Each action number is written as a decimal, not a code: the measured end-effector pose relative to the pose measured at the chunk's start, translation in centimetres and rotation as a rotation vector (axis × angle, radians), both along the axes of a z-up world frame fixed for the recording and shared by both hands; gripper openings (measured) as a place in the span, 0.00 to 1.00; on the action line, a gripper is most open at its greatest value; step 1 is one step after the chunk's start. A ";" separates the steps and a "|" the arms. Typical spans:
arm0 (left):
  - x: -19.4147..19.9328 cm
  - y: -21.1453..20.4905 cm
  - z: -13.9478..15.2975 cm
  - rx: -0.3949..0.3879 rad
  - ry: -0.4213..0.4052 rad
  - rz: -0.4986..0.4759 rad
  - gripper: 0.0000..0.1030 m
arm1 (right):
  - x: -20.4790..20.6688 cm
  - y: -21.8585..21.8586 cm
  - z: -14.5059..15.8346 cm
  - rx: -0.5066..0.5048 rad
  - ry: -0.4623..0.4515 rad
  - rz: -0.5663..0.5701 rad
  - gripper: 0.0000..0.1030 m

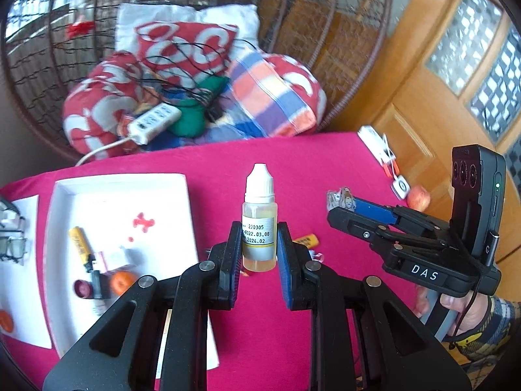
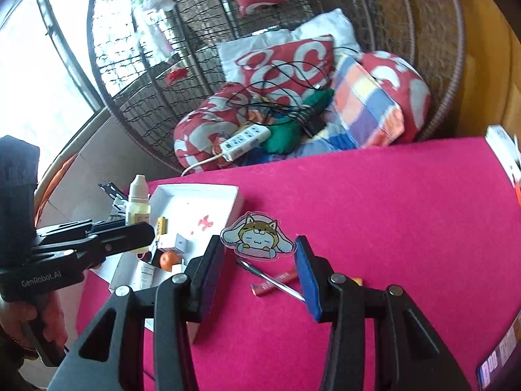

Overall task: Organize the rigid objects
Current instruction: 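Carry the dropper bottle with the left tool while the right tool carries the sticker to the tray, then open the left tool over the tray while the right tool releases the sticker there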

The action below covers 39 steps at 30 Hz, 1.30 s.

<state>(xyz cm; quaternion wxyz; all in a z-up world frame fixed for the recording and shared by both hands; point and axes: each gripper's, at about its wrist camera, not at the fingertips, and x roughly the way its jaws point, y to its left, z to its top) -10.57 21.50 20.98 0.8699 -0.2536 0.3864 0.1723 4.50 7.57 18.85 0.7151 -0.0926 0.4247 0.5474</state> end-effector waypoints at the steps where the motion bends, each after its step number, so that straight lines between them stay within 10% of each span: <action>1: -0.6 0.5 0.2 0.001 -0.006 0.013 0.19 | -0.3 0.6 0.2 -0.001 -0.007 0.009 0.43; 21: -11.6 7.8 2.4 0.042 -0.084 0.229 0.19 | -7.1 9.1 5.3 0.050 -0.093 0.172 0.43; 39: -12.1 9.6 -3.1 0.064 0.114 0.229 0.19 | -10.6 13.3 0.9 -0.113 -0.012 0.202 0.43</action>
